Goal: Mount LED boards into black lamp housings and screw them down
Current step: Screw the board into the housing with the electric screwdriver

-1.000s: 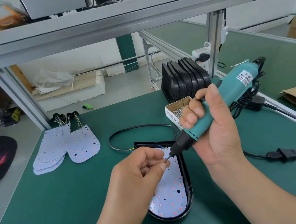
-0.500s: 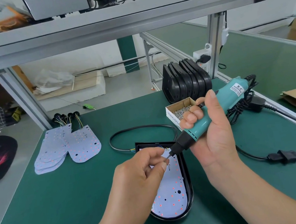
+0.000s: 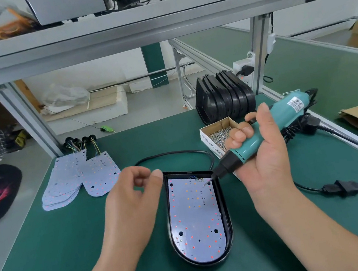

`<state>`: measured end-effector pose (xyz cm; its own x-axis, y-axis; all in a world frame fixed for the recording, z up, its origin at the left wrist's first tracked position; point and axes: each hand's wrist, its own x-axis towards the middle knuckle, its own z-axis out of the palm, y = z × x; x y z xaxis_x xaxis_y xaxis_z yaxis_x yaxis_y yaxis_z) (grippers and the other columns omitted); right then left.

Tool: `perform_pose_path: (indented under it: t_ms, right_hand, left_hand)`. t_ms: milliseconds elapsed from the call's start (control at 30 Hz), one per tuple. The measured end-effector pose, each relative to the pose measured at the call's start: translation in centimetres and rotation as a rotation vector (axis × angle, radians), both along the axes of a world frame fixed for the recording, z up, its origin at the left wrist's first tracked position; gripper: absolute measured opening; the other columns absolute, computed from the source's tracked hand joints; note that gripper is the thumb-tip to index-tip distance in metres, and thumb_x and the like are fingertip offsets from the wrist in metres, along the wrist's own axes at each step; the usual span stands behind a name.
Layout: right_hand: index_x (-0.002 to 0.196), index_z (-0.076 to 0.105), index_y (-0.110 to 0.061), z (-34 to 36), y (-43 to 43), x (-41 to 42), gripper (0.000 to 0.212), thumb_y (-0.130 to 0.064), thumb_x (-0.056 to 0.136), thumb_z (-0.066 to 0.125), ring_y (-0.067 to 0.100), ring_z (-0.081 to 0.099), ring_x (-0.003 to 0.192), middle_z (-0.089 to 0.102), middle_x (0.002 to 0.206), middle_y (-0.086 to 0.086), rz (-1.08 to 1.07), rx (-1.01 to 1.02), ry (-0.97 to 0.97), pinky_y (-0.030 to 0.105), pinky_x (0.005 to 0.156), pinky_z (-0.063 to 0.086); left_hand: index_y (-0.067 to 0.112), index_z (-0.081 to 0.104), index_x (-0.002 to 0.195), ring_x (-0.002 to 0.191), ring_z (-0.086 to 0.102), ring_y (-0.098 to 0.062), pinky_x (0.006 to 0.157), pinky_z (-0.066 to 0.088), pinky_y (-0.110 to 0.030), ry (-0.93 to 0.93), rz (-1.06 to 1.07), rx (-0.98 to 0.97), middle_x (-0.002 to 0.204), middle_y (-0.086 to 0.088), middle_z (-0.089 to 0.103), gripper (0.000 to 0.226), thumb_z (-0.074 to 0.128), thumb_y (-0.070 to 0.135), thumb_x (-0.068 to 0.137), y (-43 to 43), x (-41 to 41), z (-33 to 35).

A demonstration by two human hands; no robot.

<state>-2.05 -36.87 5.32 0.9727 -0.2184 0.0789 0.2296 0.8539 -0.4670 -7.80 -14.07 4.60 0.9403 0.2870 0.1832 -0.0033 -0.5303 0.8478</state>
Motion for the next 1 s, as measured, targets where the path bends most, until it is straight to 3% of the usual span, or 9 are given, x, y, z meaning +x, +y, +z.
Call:
perform_pose_path:
  t_ms: [100, 200, 267, 333, 433, 667, 1000]
  right_hand:
    - [0.088, 0.058, -0.018, -0.1, -1.1, 0.7, 0.026, -0.038, 0.098, 0.072, 0.012, 0.049, 0.058, 0.045, 0.068, -0.004, -0.058, -0.024, 0.009, 0.023, 0.056, 0.046]
    - [0.087, 0.058, -0.018, -0.5, -1.8, 1.2, 0.025, -0.036, 0.099, 0.072, 0.012, 0.048, 0.059, 0.046, 0.069, -0.003, -0.085, -0.069, 0.023, 0.024, 0.058, 0.046]
    - [0.087, 0.059, -0.018, -0.9, -1.9, 1.4, 0.025, -0.034, 0.099, 0.073, 0.013, 0.048, 0.06, 0.046, 0.07, -0.002, -0.093, -0.115, 0.034, 0.024, 0.058, 0.046]
    - [0.086, 0.06, -0.017, -1.2, -1.7, 1.6, 0.024, -0.033, 0.099, 0.073, 0.014, 0.047, 0.059, 0.046, 0.069, -0.001, -0.096, -0.165, 0.039, 0.025, 0.058, 0.045]
    - [0.085, 0.057, -0.017, -1.5, -1.3, 1.8, 0.024, -0.03, 0.099, 0.073, 0.016, 0.046, 0.057, 0.044, 0.068, 0.0, -0.098, -0.242, 0.029, 0.026, 0.056, 0.045]
    - [0.082, 0.046, -0.018, -1.8, -0.6, 1.8, 0.03, -0.025, 0.104, 0.066, 0.018, 0.044, 0.054, 0.042, 0.066, 0.002, -0.099, -0.34, 0.012, 0.028, 0.054, 0.041]
    - [0.083, 0.052, -0.019, -2.1, -0.4, 1.8, 0.027, -0.027, 0.098, 0.072, 0.02, 0.047, 0.053, 0.045, 0.064, 0.003, -0.082, -0.372, -0.001, 0.03, 0.052, 0.043]
  left_hand:
    - [0.036, 0.062, 0.099, 0.079, 0.064, -0.001, 0.067, 0.046, -0.032, 0.266, -0.043, 0.145, 0.088, 0.023, 0.068, 0.065, 0.046, 0.091, 0.07, 0.4, 0.5, -0.5]
    - [0.038, 0.064, 0.104, 0.081, 0.068, 0.003, 0.075, 0.051, -0.031, 0.4, -0.167, 0.111, 0.088, 0.018, 0.075, 0.063, 0.053, 0.087, 0.066, -0.2, 0.7, -1.2]
    - [0.036, 0.071, 0.102, 0.081, 0.072, 0.005, 0.082, 0.057, -0.034, 0.441, -0.257, 0.011, 0.092, 0.023, 0.077, 0.051, 0.065, 0.073, 0.067, -0.6, 0.9, -1.5]
    - [0.04, 0.075, 0.099, 0.087, 0.077, -0.003, 0.088, 0.062, -0.037, 0.462, -0.344, -0.057, 0.097, 0.018, 0.08, 0.031, 0.074, 0.052, 0.07, -0.8, 0.9, -1.6]
    - [0.042, 0.076, 0.101, 0.094, 0.079, -0.012, 0.093, 0.063, -0.042, 0.448, -0.414, -0.126, 0.103, 0.011, 0.082, 0.028, 0.074, 0.035, 0.074, -0.9, 1.0, -1.6]
    - [0.055, 0.073, 0.096, 0.09, 0.08, -0.013, 0.088, 0.065, -0.038, 0.411, -0.458, -0.143, 0.098, 0.011, 0.082, 0.035, 0.069, 0.028, 0.074, -1.4, 1.1, -1.3]
    - [0.055, 0.073, 0.094, 0.093, 0.08, -0.016, 0.093, 0.064, -0.045, 0.399, -0.441, -0.166, 0.1, 0.01, 0.082, 0.035, 0.068, 0.027, 0.073, -1.5, 1.1, -1.4]
